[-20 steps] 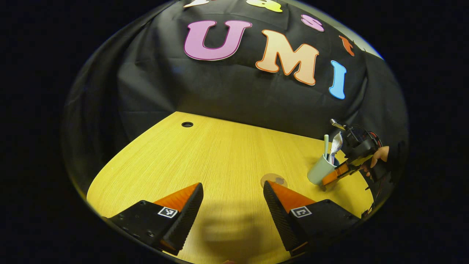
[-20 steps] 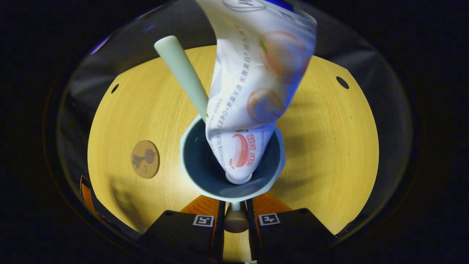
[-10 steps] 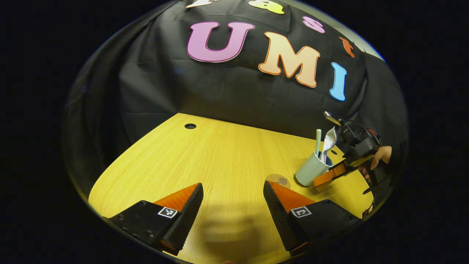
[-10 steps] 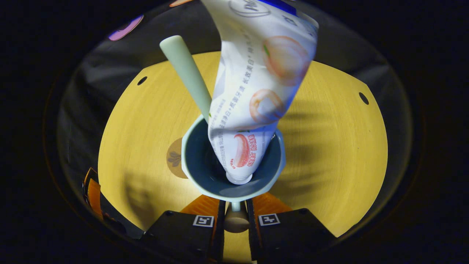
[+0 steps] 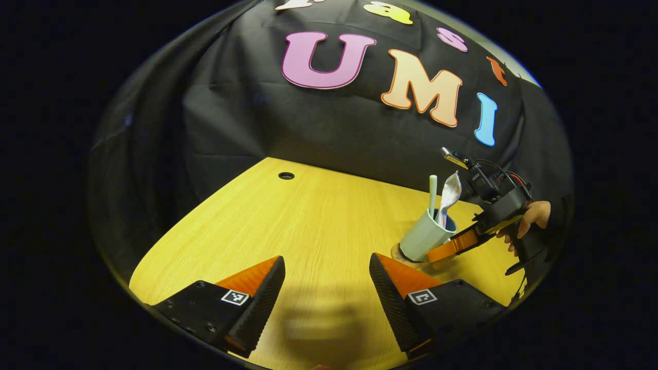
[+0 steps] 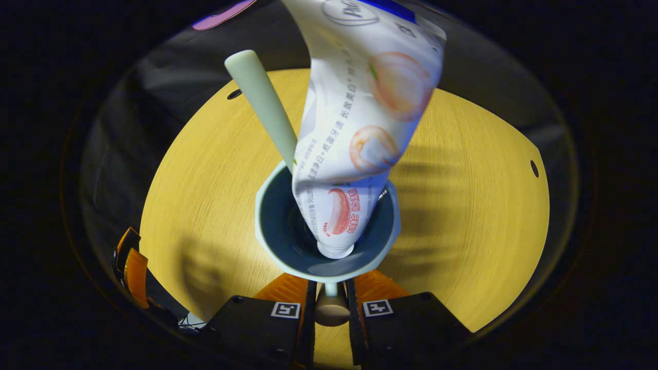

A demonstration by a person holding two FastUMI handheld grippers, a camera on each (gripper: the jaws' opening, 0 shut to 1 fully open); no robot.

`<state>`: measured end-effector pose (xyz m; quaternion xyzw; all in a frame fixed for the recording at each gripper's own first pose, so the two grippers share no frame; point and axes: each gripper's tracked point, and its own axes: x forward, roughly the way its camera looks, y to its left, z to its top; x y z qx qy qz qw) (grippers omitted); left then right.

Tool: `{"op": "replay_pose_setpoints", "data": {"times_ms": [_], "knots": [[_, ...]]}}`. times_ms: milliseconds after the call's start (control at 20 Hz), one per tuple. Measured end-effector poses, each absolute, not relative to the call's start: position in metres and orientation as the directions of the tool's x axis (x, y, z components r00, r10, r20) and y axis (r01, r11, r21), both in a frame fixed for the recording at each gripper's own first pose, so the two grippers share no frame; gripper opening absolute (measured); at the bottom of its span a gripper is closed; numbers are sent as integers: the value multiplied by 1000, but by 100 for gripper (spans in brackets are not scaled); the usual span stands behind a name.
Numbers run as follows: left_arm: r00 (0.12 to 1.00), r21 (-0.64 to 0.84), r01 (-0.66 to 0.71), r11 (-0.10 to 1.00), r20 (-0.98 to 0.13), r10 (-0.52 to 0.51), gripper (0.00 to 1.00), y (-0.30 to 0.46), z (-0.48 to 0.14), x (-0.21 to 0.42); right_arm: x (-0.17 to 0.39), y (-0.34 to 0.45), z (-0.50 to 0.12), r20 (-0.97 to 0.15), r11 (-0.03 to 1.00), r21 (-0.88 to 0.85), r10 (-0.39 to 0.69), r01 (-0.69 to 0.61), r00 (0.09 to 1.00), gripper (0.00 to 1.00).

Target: Put the toothbrush and toothpaste on the desktop into the cup, then pick up the cup and place it on the coaster on the desktop.

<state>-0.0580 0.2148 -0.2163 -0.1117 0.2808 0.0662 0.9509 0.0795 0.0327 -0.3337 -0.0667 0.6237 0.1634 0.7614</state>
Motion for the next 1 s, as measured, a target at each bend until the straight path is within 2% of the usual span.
{"op": "replay_pose_setpoints", "data": {"times_ms": [50, 100, 250, 350, 400, 450, 550, 750, 1000], "knots": [[833, -173, -194, 966, -549, 69, 95, 217, -217, -61, 78, 32, -332, -975, 936, 100, 161, -336, 156, 26], [831, -171, -198, 965, -552, 73, 95, 220, -218, -62, 81, 28, -330, -975, 935, 88, 152, -343, 165, 30], [831, -176, -203, 963, -552, 74, 95, 219, -217, -60, 88, 26, -315, -969, 936, 97, 166, -339, 181, 32], [835, -177, -191, 966, -546, 65, 95, 212, -213, -56, 87, 34, -301, -959, 928, 97, 183, -359, 216, 56], [841, -175, -179, 968, -539, 58, 95, 208, -209, -52, 87, 32, -297, -953, 925, 90, 188, -368, 239, 78], [845, -170, -164, 972, -532, 50, 95, 202, -206, -49, 85, 29, -292, -945, 926, 87, 193, -367, 263, 88], [855, -157, -139, 978, -517, 38, 95, 193, -198, -41, 78, 20, -287, -931, 931, 94, 208, -353, 301, 100], [869, -163, -97, 982, -495, 4, 95, 163, -182, -28, 74, -5, -266, -874, 940, 129, 258, -316, 411, 100], [894, -139, -50, 989, -448, -17, 95, 128, -154, -11, 84, -50, -213, -748, 950, 113, 274, -291, 604, 100]]}}
